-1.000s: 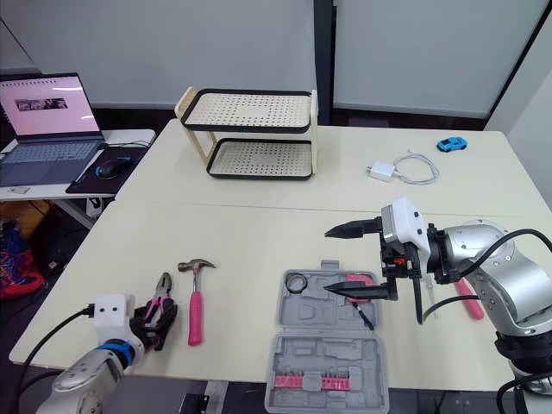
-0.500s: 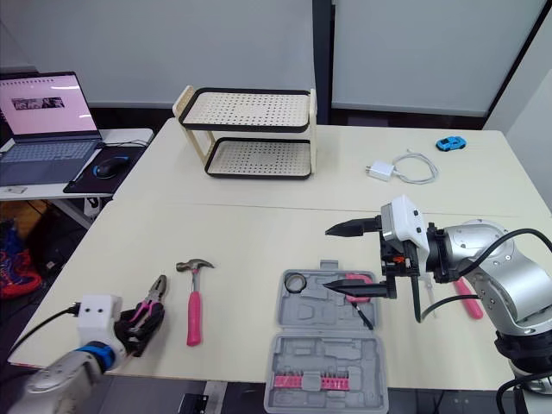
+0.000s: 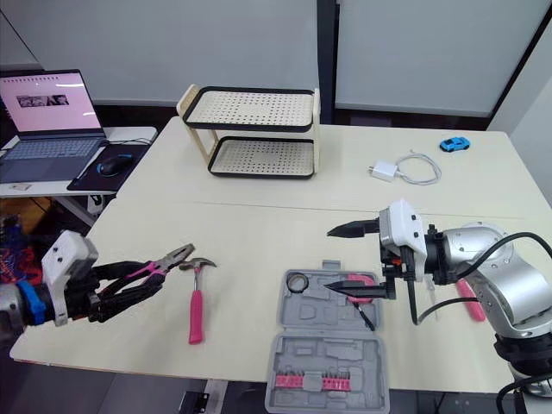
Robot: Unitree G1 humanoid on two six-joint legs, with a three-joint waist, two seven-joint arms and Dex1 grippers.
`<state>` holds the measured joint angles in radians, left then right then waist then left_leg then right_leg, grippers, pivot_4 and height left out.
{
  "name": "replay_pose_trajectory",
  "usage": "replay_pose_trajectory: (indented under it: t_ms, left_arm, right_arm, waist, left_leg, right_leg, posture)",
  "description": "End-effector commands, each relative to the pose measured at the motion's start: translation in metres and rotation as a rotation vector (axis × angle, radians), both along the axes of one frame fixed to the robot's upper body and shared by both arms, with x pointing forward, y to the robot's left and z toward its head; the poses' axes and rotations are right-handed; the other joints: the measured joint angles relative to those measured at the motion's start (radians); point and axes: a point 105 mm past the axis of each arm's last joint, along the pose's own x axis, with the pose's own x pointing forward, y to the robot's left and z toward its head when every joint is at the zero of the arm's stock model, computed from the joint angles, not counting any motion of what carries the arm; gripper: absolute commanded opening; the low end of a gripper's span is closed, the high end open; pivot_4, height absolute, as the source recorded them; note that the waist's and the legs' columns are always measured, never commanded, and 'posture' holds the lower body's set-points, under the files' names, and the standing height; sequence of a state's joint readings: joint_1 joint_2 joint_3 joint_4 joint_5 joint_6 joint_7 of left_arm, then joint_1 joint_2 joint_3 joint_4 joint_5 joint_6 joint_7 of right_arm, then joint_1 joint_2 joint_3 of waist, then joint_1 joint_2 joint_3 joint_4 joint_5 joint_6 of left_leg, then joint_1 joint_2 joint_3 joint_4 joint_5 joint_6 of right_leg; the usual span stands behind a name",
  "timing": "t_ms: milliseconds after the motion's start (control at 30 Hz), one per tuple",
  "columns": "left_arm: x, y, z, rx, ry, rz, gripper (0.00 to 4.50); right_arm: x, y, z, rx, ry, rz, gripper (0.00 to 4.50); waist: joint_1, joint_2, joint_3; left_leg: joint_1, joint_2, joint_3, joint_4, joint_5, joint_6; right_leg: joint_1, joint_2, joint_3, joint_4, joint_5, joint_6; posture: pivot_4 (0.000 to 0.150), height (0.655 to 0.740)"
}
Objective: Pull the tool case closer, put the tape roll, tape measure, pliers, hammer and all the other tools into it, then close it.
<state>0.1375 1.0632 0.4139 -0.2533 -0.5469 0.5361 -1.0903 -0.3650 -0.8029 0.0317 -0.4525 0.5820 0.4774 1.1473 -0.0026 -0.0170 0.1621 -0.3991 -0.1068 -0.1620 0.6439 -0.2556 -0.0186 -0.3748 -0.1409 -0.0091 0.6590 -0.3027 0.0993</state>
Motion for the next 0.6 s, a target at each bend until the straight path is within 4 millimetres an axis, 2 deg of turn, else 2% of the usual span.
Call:
replay_pose_trajectory:
  t_ms: [33, 67, 167, 233, 400, 600]
  left_arm:
    - [0.005, -0.025, 0.009, 0.071, -0.014, -0.164, 2.65]
    - [0.007, -0.031, 0.010, 0.086, -0.016, -0.195, 2.65]
    - [0.018, -0.072, 0.013, 0.118, -0.064, -0.348, 2.65]
    - [0.022, -0.090, 0.011, 0.133, -0.080, -0.413, 2.65]
    - [0.024, -0.130, 0.002, 0.095, -0.070, -0.516, 2.65]
    - [0.028, -0.162, -0.004, 0.103, -0.078, -0.595, 2.65]
  right_arm:
    - [-0.005, 0.001, 0.004, -0.026, -0.046, -0.005, 4.50]
    - [-0.005, 0.001, 0.002, -0.043, -0.049, -0.009, 4.50]
    - [-0.007, -0.001, -0.007, -0.079, -0.042, -0.047, 4.50]
    - [-0.008, 0.001, -0.010, -0.088, -0.044, -0.062, 4.50]
    - [-0.007, 0.005, -0.014, -0.093, -0.040, -0.108, 4.50]
    - [-0.004, 0.013, -0.021, -0.116, -0.027, -0.129, 4.50]
  waist:
    - [0.000, 0.000, 0.000]
    - [0.000, 0.000, 0.000]
    - [0.001, 0.000, 0.001]
    - [0.001, -0.001, 0.001]
    - [-0.014, -0.001, 0.002]
    - [-0.023, -0.002, 0.002]
  left_leg:
    - [0.000, 0.000, 0.000, 0.000, 0.000, 0.000]
    - [0.000, 0.000, 0.000, 0.000, 0.000, 0.000]
    - [-0.001, 0.000, 0.000, 0.000, 0.000, 0.000]
    - [-0.002, 0.000, 0.000, 0.000, 0.000, 0.000]
    - [-0.002, 0.000, 0.002, 0.001, 0.002, -0.003]
    - [-0.002, 0.000, 0.001, 0.001, 0.002, -0.002]
  right_leg:
    - [0.000, 0.000, 0.000, 0.000, 0.000, 0.000]
    - [0.001, 0.000, 0.000, 0.000, 0.000, 0.000]
    - [0.001, 0.000, 0.000, 0.000, 0.000, 0.000]
    - [0.002, 0.000, 0.000, 0.001, 0.000, 0.000]
    - [0.001, 0.001, 0.001, 0.002, 0.000, 0.000]
    - [0.002, 0.001, 0.000, 0.003, 0.000, 0.000]
  posture:
    - [0.150, 0.7400]
    - [0.150, 0.7400]
    - [0.150, 0.7400]
    - [0.150, 0.7400]
    - [0.150, 0.7400]
    - [0.150, 0.7400]
